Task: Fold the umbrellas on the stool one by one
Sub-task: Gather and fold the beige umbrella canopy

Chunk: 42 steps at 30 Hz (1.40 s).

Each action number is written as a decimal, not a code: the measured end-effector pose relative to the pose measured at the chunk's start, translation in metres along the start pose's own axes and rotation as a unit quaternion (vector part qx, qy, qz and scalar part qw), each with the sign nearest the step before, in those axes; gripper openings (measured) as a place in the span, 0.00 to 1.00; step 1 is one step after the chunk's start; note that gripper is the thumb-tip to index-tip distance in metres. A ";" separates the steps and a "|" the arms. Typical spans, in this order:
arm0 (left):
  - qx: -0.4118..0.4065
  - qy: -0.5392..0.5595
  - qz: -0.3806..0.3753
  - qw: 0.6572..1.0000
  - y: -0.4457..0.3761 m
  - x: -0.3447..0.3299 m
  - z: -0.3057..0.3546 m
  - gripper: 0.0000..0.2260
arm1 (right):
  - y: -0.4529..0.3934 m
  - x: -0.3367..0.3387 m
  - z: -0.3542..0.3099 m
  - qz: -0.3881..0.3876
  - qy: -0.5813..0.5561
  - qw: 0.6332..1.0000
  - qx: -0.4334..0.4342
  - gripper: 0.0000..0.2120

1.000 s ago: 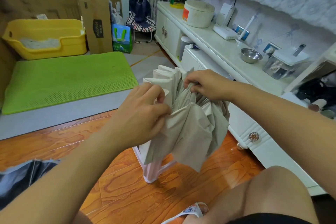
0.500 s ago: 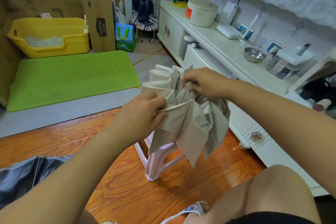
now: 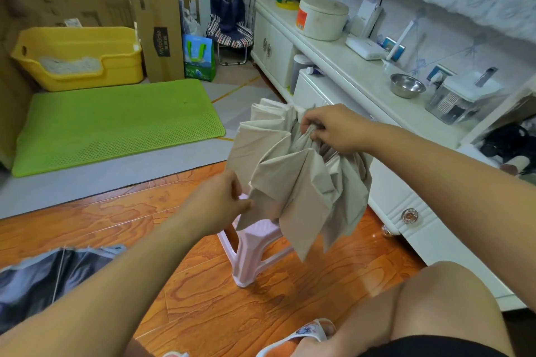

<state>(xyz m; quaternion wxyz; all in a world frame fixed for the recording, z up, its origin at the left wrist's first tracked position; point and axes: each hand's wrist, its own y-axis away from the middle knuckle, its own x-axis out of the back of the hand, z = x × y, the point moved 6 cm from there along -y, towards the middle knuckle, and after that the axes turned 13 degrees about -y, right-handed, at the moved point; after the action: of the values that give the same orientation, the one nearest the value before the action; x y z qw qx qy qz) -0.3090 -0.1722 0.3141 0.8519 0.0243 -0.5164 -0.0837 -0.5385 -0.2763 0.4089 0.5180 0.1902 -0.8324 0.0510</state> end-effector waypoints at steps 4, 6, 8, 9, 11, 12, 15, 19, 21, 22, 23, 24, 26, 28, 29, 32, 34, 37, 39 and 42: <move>-0.027 0.106 0.089 0.990 -0.004 -0.005 0.001 0.05 | -0.001 0.006 0.015 0.033 0.004 0.998 -0.050 0.10; -0.051 0.169 0.103 0.979 -0.002 -0.007 0.009 0.13 | 0.000 0.008 0.020 0.051 -0.004 0.996 -0.071 0.09; -0.105 0.167 0.138 0.971 -0.003 -0.001 0.028 0.24 | 0.003 0.010 0.019 0.062 -0.002 0.995 -0.077 0.08; -0.121 0.168 0.152 0.966 -0.006 0.004 0.039 0.28 | 0.005 0.009 0.016 0.064 0.007 0.995 -0.073 0.08; -0.099 0.222 0.176 0.954 -0.020 0.013 0.048 0.30 | 0.006 0.006 0.011 0.064 0.006 0.996 -0.058 0.10; -0.074 0.260 0.187 0.945 -0.029 0.018 0.048 0.29 | 0.007 0.003 0.010 0.062 -0.009 0.997 -0.051 0.11; -0.047 0.250 0.182 0.950 -0.055 0.026 0.044 0.11 | 0.015 0.001 0.004 0.044 -0.077 0.995 -0.051 0.19; -0.059 0.268 0.151 0.950 -0.071 0.031 0.043 0.04 | 0.028 0.001 -0.009 -0.012 -0.075 0.997 -0.008 0.36; -0.093 0.281 0.111 0.949 -0.070 0.029 0.051 0.04 | 0.027 -0.002 -0.014 -0.032 -0.047 0.998 0.028 0.39; -0.116 0.268 0.104 0.951 -0.070 0.028 0.056 0.04 | 0.025 -0.004 -0.015 -0.037 -0.032 0.998 0.043 0.37; -0.132 0.257 0.104 0.952 -0.069 0.027 0.060 0.05 | 0.022 -0.006 -0.017 -0.038 -0.014 0.998 0.056 0.34; -0.138 0.253 0.107 0.952 -0.069 0.026 0.062 0.06 | 0.019 -0.008 -0.018 -0.037 0.007 0.997 0.065 0.28; -0.130 0.260 0.117 0.950 -0.070 0.025 0.063 0.07 | 0.014 -0.010 -0.020 -0.025 0.040 0.996 0.071 0.13; -0.116 0.271 0.100 0.950 -0.068 0.023 0.058 0.11 | 0.013 -0.010 -0.018 -0.006 0.048 0.997 0.064 0.10; -0.104 0.263 0.081 0.956 -0.066 0.020 0.053 0.14 | 0.013 -0.009 -0.017 0.005 0.052 0.997 0.061 0.11; -0.028 0.154 0.053 0.986 -0.058 0.007 0.027 0.16 | 0.016 -0.008 -0.014 0.020 0.046 0.997 0.057 0.11; 0.004 0.097 0.057 0.994 -0.055 0.001 0.011 0.08 | 0.016 -0.007 -0.014 0.022 0.041 0.997 0.054 0.11; 0.021 0.074 0.065 0.995 -0.049 0.001 -0.005 0.08 | 0.015 -0.007 -0.010 0.030 0.049 0.997 0.043 0.13; 0.040 0.105 0.067 0.991 -0.045 0.001 -0.017 0.09 | 0.016 -0.004 -0.008 0.035 0.030 0.998 0.034 0.13; 0.049 0.203 0.028 0.978 -0.040 -0.011 -0.030 0.07 | 0.018 -0.004 -0.014 0.024 0.011 0.999 0.037 0.12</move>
<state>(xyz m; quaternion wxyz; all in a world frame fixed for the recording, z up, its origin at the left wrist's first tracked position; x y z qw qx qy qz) -0.2921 -0.2116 0.2857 0.9389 0.0675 -0.3365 -0.0276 -0.5316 -0.2546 0.4143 0.5185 0.1882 -0.8285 0.0964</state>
